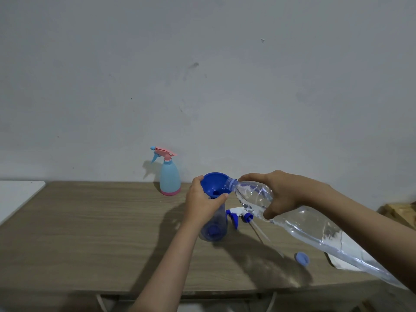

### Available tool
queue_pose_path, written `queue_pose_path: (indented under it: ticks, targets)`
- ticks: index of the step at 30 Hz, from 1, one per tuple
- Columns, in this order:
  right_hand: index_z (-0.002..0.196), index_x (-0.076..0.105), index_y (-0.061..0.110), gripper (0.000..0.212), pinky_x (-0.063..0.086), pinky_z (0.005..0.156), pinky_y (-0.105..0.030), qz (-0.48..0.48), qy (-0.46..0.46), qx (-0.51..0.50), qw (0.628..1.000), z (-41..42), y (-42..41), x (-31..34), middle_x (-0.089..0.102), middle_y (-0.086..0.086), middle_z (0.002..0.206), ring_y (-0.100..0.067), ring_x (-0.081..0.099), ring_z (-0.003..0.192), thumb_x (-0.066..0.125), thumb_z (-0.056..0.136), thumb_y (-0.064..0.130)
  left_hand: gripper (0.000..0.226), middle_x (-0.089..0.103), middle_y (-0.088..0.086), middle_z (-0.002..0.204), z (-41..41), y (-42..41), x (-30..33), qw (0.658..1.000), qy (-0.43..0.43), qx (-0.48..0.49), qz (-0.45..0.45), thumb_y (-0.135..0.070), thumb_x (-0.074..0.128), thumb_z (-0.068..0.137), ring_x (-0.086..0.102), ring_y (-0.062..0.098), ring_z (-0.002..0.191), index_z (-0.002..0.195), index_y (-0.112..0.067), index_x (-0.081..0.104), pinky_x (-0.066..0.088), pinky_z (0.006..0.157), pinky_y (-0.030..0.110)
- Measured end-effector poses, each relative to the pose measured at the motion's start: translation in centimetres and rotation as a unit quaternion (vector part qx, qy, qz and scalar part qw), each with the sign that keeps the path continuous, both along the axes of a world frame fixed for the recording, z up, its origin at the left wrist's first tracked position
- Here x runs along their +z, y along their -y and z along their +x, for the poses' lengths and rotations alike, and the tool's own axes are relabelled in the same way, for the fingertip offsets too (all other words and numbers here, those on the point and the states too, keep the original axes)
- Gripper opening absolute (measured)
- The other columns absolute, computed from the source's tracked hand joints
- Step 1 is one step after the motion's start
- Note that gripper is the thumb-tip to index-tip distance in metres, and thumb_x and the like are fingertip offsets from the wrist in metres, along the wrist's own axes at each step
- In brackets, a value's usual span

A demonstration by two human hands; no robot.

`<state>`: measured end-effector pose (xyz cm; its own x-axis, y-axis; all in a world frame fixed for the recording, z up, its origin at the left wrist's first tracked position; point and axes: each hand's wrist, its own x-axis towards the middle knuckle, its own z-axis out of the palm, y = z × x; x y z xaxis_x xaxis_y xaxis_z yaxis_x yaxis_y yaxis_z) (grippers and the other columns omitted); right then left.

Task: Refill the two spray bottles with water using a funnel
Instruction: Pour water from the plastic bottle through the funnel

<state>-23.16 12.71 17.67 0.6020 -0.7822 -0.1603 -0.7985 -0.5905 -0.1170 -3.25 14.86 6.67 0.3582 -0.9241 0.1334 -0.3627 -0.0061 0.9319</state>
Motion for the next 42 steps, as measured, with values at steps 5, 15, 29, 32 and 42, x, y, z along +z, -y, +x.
queue_pose_path:
  ticks: [5,15,29,32,42]
  targets:
    - [0.138,0.026,0.050,0.093,0.047,0.061,-0.024,0.004,-0.007,0.004,1.000,0.0,0.2,0.0,0.046,0.020,0.075,-0.004,0.052,0.068,0.077,0.063,0.032,0.080,0.050,-0.003,0.130,0.0,0.0,0.1,1.000,0.006,0.002,0.004,-0.034,0.083,0.068,0.047,0.010,0.108,0.134,-0.020,0.039,0.044,0.083,0.022]
    - [0.138,0.028,0.051,0.093,0.043,0.055,-0.022,0.004,0.031,0.005,1.000,-0.7,0.3,-0.6,0.049,0.017,0.059,-0.002,0.050,0.055,0.077,0.061,0.030,0.079,0.051,-0.005,0.129,-0.1,0.0,0.3,1.000,-0.001,0.007,0.009,-0.033,0.082,0.068,0.049,0.011,0.109,0.134,-0.022,0.039,0.047,0.080,0.021]
    - [0.134,0.021,0.063,0.099,0.054,0.069,-0.031,-0.033,0.254,0.010,0.967,-3.0,0.3,-2.2,0.054,0.008,0.083,-0.001,0.058,0.069,0.079,0.062,0.030,0.077,0.055,-0.002,0.120,-0.1,0.1,0.5,1.000,-0.003,0.013,0.013,-0.029,0.083,0.066,0.054,0.015,0.108,0.130,-0.017,0.042,0.051,0.086,0.028]
    - [0.133,0.022,0.064,0.099,0.054,0.068,-0.030,-0.089,0.300,0.005,0.950,-4.5,0.8,-1.8,0.057,-0.001,0.086,-0.008,0.061,0.068,0.078,0.059,0.031,0.073,0.054,-0.002,0.117,-0.2,0.0,0.9,1.000,0.002,0.014,0.009,-0.026,0.083,0.067,0.053,0.014,0.104,0.128,-0.015,0.044,0.047,0.081,0.025]
    - [0.140,0.029,0.046,0.100,0.044,0.070,-0.008,-0.208,0.486,-0.062,0.847,-8.0,4.6,-4.9,0.052,-0.001,0.100,-0.011,0.060,0.084,0.085,0.062,0.018,0.073,0.054,-0.002,0.114,-0.6,0.0,1.7,0.999,0.012,0.026,0.037,-0.026,0.085,0.066,0.053,0.015,0.100,0.125,-0.016,0.043,0.042,0.066,0.018]
